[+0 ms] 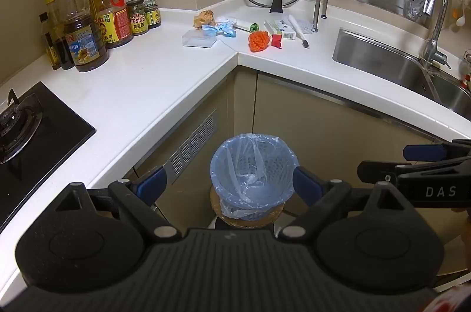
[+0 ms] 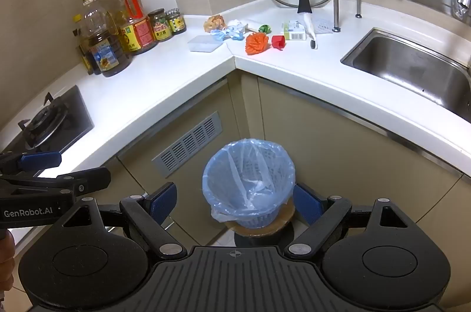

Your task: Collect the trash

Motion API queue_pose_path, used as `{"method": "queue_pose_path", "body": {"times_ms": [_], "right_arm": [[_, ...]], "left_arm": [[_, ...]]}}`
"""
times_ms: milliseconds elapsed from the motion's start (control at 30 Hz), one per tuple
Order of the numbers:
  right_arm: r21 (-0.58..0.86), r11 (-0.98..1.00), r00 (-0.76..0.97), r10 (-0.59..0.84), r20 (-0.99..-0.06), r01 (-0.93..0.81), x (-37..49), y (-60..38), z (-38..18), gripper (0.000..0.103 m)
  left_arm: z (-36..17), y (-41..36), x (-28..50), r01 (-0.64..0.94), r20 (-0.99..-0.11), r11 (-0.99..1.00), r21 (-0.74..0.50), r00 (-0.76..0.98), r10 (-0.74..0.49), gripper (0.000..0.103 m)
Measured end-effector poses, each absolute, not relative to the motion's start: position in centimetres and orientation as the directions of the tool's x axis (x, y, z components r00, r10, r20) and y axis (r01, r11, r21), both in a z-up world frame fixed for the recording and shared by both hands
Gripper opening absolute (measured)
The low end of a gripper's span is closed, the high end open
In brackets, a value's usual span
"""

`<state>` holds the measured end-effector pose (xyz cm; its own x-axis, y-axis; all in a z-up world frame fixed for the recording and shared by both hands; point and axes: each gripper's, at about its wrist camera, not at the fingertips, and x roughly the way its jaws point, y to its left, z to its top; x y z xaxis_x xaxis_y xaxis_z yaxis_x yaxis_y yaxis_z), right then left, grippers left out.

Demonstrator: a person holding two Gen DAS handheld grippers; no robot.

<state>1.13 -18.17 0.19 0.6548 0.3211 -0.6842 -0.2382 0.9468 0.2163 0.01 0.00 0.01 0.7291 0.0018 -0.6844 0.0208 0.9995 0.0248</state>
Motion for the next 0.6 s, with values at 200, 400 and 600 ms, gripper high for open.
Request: {"method": "queue_pose_path", "body": {"times_ms": [200,400,600], "right_arm": [[0.216,0.947,0.656,0.32,-0.684,-0.237,1.1,-18.2,0.23,0.086],[0.218,0.946,0.655,0.322,-0.683,-0.238,1.13,-18.19,0.21,0.086],[0.218,0.946,0.654,0.323,-0.684,-0.238,1.18,-18.15,0.16,0.086]], "left_arm": [[0.0,0.0,-0.01,0.023,-0.683,1.0,0.022,0.73,-0.002,0.092],[-0.01,0.02,-0.02,0.023,-0.684,1.0,0.022,0.729,-0.002,0.092],[0.01,-0.01,-0.04,0.022,-0.684,1.0,0.023,0.73,0.0,0.092]]}}
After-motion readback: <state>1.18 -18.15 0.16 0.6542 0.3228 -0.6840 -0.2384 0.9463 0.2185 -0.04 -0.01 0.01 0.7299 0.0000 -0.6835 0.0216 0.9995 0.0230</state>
